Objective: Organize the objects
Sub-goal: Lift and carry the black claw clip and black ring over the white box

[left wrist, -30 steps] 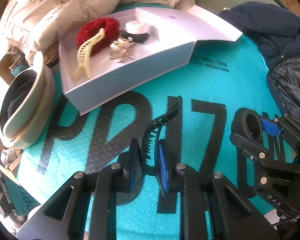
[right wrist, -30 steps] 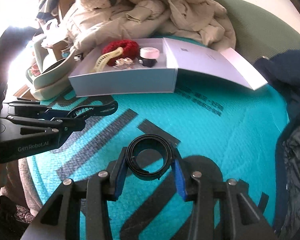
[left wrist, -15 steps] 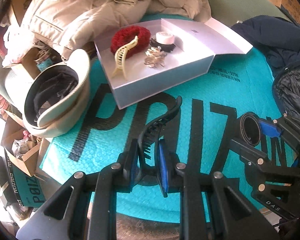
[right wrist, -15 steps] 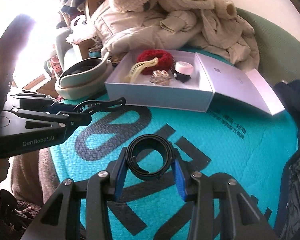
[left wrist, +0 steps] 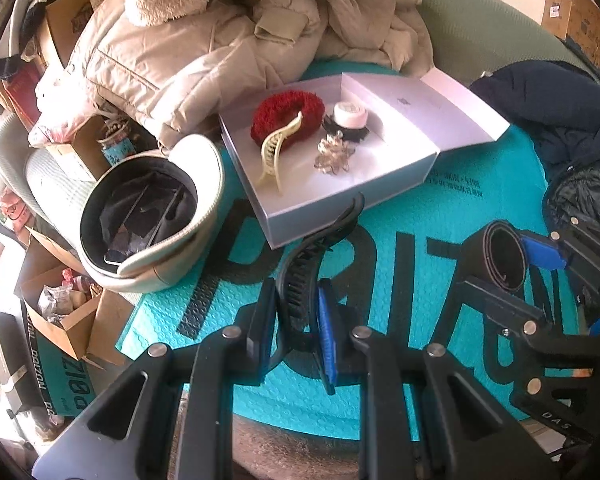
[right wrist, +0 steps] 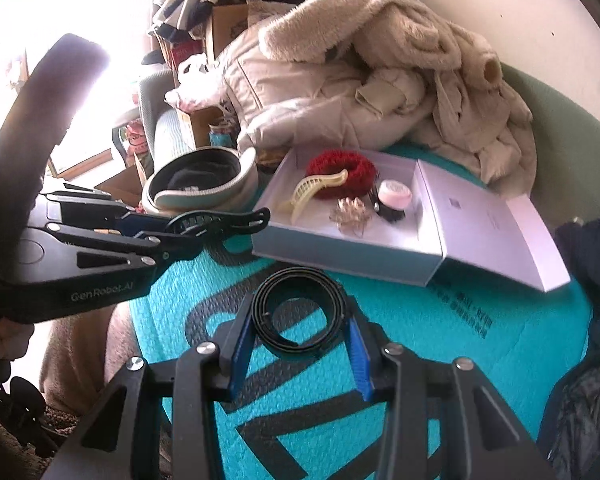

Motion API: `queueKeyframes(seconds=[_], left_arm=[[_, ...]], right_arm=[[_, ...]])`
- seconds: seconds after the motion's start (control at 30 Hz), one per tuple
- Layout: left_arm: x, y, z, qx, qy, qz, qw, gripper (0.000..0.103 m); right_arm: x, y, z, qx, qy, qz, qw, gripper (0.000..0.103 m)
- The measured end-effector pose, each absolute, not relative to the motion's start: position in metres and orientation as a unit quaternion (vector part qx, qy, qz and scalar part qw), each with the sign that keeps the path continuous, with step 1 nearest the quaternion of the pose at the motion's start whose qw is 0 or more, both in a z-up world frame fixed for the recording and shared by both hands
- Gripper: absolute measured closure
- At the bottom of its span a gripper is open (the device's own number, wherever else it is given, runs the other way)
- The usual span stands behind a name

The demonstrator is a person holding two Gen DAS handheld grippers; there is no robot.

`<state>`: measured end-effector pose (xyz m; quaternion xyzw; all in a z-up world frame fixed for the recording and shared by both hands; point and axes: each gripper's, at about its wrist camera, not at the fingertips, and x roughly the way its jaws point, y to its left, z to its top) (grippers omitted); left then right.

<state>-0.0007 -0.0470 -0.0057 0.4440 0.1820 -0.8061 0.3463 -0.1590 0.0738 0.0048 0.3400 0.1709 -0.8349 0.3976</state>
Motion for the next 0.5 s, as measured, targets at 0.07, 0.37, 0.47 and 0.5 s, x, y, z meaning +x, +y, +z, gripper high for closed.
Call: queueKeyframes(seconds=[0.07,0.37,0.47,0.5], left_arm=[[-0.002,-0.049,0.001,0.44,0.178,-0.808,0.348,0.084],[-0.014,-0.07,0.018,0.433,0.173,-0.813,0.349,0.084],[-0.02,-0.08,0.019,0.435,0.173,-0.812,0.349,0.084],[-0.024,-0.084,0.018,0.435,0.173,-0.812,0.348,0.084]], right_arm=[[-0.161,0.071,0.01,0.334,0.172,-0.835,0.402,0.061],[-0.181,0.058,0.026,0.32,0.171,-0.834,0.416,0.061],[-0.189,0.055,0.027,0.32,0.168,-0.833,0.419,0.061],[-0.193,0.053,0.027,0.32,0.168,-0.833,0.42,0.061]])
